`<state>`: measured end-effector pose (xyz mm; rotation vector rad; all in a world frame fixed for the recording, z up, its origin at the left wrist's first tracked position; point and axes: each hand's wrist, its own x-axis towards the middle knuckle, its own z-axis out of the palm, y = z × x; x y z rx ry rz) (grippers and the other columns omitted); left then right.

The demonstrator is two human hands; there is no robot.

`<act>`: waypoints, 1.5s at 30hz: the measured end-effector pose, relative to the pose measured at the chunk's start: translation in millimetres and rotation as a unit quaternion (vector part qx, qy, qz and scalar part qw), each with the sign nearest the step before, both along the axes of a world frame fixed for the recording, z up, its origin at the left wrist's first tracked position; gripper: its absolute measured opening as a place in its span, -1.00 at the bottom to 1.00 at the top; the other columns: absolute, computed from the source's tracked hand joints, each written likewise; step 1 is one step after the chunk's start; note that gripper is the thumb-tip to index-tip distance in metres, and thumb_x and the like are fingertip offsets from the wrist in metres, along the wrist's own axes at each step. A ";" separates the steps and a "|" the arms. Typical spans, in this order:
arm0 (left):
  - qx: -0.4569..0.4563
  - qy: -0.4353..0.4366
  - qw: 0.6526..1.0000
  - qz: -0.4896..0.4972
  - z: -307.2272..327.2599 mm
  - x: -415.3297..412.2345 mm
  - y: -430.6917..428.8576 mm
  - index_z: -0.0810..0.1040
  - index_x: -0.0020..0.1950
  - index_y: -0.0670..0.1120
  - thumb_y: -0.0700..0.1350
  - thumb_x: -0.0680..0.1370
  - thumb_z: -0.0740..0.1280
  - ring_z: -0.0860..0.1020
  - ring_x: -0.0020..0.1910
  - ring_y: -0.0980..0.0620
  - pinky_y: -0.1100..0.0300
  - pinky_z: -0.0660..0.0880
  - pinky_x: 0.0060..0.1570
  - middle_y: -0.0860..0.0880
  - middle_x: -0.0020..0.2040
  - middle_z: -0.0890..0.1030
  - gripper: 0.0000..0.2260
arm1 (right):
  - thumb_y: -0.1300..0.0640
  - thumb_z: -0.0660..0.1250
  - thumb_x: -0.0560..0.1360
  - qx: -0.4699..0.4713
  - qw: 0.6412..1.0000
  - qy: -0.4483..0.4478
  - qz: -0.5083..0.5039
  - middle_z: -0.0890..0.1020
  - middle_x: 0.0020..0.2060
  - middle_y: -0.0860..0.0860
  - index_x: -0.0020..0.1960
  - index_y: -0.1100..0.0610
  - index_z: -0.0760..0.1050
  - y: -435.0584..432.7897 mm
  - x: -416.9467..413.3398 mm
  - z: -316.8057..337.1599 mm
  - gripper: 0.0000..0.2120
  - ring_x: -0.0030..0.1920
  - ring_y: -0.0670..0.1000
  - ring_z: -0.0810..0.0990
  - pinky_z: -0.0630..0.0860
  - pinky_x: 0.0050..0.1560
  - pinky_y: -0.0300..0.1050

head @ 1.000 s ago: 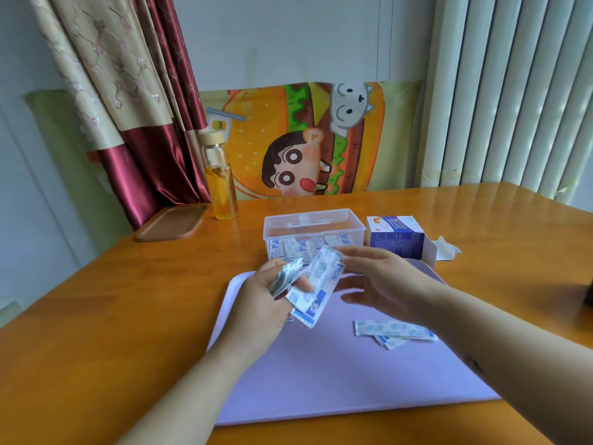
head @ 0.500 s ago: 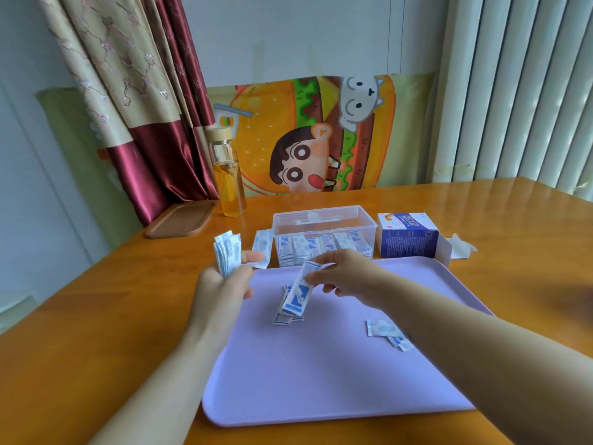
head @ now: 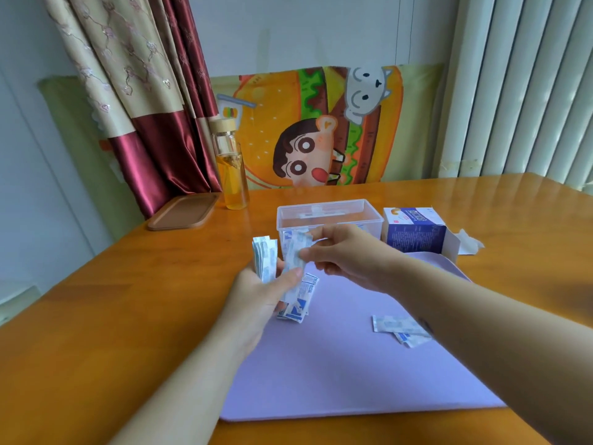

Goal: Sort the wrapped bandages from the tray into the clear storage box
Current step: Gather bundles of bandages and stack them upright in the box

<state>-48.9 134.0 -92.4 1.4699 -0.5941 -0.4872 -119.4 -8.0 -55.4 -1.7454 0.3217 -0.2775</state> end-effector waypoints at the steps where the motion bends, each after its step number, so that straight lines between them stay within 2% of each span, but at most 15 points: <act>1: -0.014 0.045 0.999 -0.025 3.5 -3.6 -2.1 0.55 -0.09 -0.07 -0.17 0.45 0.42 0.56 -0.32 0.07 0.21 0.42 -0.33 0.02 -0.30 0.60 -0.91 | 0.27 0.41 0.44 -0.003 1.000 -0.002 0.010 0.55 -0.48 -0.07 -0.19 0.09 0.49 -1.7 -3.3 3.7 -0.86 -0.39 -0.07 0.43 0.34 -0.30 -0.24; 4: -0.027 0.160 0.982 -0.092 8.9 -12.5 -7.8 0.59 -0.06 -0.02 -0.10 0.38 0.42 0.44 -0.34 0.04 0.25 0.34 -0.42 -0.01 -0.31 0.54 -0.84 | 0.26 0.42 0.43 -0.038 0.998 -0.003 0.041 0.57 -0.43 -0.05 -0.18 0.11 0.50 -5.0 -14.1 7.5 -0.88 -0.39 -0.09 0.41 0.29 -0.31 -0.23; 7: -0.026 0.221 0.964 -0.147 10.4 -24.0 -14.1 0.54 0.02 -0.08 -0.15 0.54 0.30 0.32 -0.49 0.14 0.35 0.27 -0.54 0.00 -0.36 0.46 -0.91 | 0.17 0.43 0.44 -0.099 0.995 -0.009 0.009 0.60 -0.35 -0.06 -0.10 0.15 0.54 -11.1 -28.1 8.6 -0.90 -0.38 -0.15 0.46 0.35 -0.36 -0.34; 9: -0.027 0.257 0.954 -0.150 7.6 -25.6 -16.9 0.52 0.04 -0.13 -0.17 0.59 0.23 0.29 -0.53 0.15 0.36 0.26 -0.57 0.01 -0.40 0.42 -0.90 | 0.06 0.43 0.44 -0.221 0.975 0.029 -0.010 0.60 -0.30 -0.12 -0.04 0.10 0.59 -20.6 -42.6 11.4 -0.85 -0.33 -0.18 0.48 0.38 -0.37 -0.42; 11: -0.027 0.299 0.944 -0.138 5.5 -24.5 -18.4 0.53 -0.01 -0.13 -0.17 0.59 0.21 0.32 -0.49 0.13 0.35 0.31 -0.54 0.02 -0.44 0.40 -0.89 | -0.07 0.43 0.41 -0.394 0.904 0.162 0.036 0.55 -0.28 -0.21 0.04 0.00 0.59 -32.3 -59.9 10.3 -0.75 -0.26 -0.22 0.50 0.39 -0.30 -0.41; 13: -0.037 0.333 0.934 -0.123 3.3 -23.9 -20.2 0.53 -0.04 -0.13 -0.18 0.59 0.20 0.35 -0.43 0.10 0.31 0.40 -0.46 0.03 -0.45 0.39 -0.88 | -0.15 0.44 0.36 -0.481 0.817 0.302 0.097 0.50 -0.28 -0.25 0.07 -0.06 0.56 -41.1 -74.5 2.5 -0.67 -0.16 -0.19 0.50 0.36 -0.23 -0.36; 14: -0.046 0.345 0.930 -0.116 2.3 -23.6 -21.4 0.53 -0.04 -0.14 -0.18 0.59 0.21 0.37 -0.42 0.09 0.29 0.43 -0.43 0.02 -0.45 0.39 -0.88 | -0.16 0.45 0.34 -0.496 0.791 0.342 0.105 0.48 -0.27 -0.23 0.06 -0.06 0.55 -45.9 -79.1 -2.9 -0.65 -0.13 -0.14 0.50 0.35 -0.22 -0.33; 16: -0.061 0.360 0.925 -0.106 1.8 -23.6 -22.6 0.53 -0.04 -0.14 -0.19 0.59 0.20 0.38 -0.43 0.10 0.29 0.46 -0.42 0.02 -0.45 0.39 -0.88 | -0.14 0.47 0.33 -0.499 0.779 0.367 0.095 0.44 -0.26 -0.19 0.00 -0.03 0.51 -53.5 -82.6 -9.7 -0.67 -0.11 -0.08 0.49 0.34 -0.25 -0.29; 21: -0.068 0.357 0.925 -0.108 2.3 -25.5 -22.6 0.54 -0.02 -0.15 -0.19 0.59 0.20 0.38 -0.48 0.14 0.32 0.45 -0.45 0.02 -0.43 0.39 -0.87 | -0.10 0.43 0.40 -0.423 0.822 0.375 0.073 0.57 -0.29 -0.13 -0.20 -0.04 0.49 -70.7 -84.4 -10.6 -0.82 -0.29 -0.13 0.53 0.39 -0.33 -0.35; 26: -0.066 0.335 0.935 -0.098 2.9 -21.0 -18.8 0.54 0.00 -0.16 -0.20 0.60 0.19 0.33 -0.50 0.15 0.32 0.41 -0.50 0.02 -0.43 0.38 -0.87 | 0.01 0.45 0.41 -0.283 0.906 0.315 0.004 0.70 -0.12 0.05 -0.08 0.10 0.62 -84.7 -85.2 -18.2 -0.82 -0.08 0.03 0.67 0.59 0.04 -0.12; 32: -0.054 0.359 0.927 -0.098 0.0 -23.2 -21.8 0.52 0.01 -0.13 -0.18 0.58 0.21 0.27 -0.55 0.16 0.36 0.32 -0.54 0.03 -0.43 0.39 -0.89 | -0.06 0.44 0.39 -0.387 0.884 0.236 -0.115 0.60 -0.24 -0.05 0.13 0.09 0.59 -79.3 -72.3 -18.4 -0.63 -0.29 -0.08 0.48 0.34 -0.35 -0.25; 36: -0.050 0.356 0.927 -0.104 0.1 -29.6 -29.6 0.50 -0.01 -0.09 -0.10 0.56 0.27 0.27 -0.56 0.16 0.37 0.30 -0.53 0.02 -0.40 0.39 -0.92 | -0.01 0.49 0.36 -0.205 0.967 0.122 -0.087 0.55 -0.35 -0.08 0.19 0.10 0.51 -52.9 -62.1 -9.5 -0.55 -0.36 -0.09 0.46 0.34 -0.35 -0.28; 38: -0.053 0.355 0.927 -0.113 3.3 -37.8 -34.3 0.52 0.00 -0.07 -0.04 0.52 0.33 0.28 -0.53 0.17 0.37 0.30 -0.51 0.02 -0.38 0.42 -0.87 | 0.02 0.50 0.35 -0.145 0.986 0.070 -0.052 0.49 -0.43 -0.09 0.20 0.10 0.48 -35.8 -57.1 -5.4 -0.53 -0.42 -0.13 0.43 0.32 -0.37 -0.32; 42: -0.075 0.365 0.922 -0.109 6.3 -49.2 -41.8 0.56 -0.03 -0.04 -0.08 0.51 0.33 0.37 -0.46 0.16 0.33 0.36 -0.46 0.01 -0.37 0.50 -0.92 | -0.01 0.53 0.31 -0.212 0.976 0.032 -0.044 0.37 -0.50 -0.12 0.27 0.01 0.38 -11.3 -50.1 -7.4 -0.41 -0.54 -0.19 0.31 0.20 -0.51 -0.39; 45: -0.071 0.360 0.925 -0.096 4.7 -48.7 -42.3 0.53 0.02 -0.06 -0.14 0.56 0.26 0.44 -0.45 0.12 0.31 0.41 -0.50 -0.01 -0.39 0.50 -0.91 | -0.11 0.53 0.26 -0.295 0.954 0.014 -0.056 0.42 -0.38 -0.12 0.38 -0.05 0.26 -7.7 -51.4 -13.2 -0.22 -0.44 -0.18 0.37 0.31 -0.40 -0.35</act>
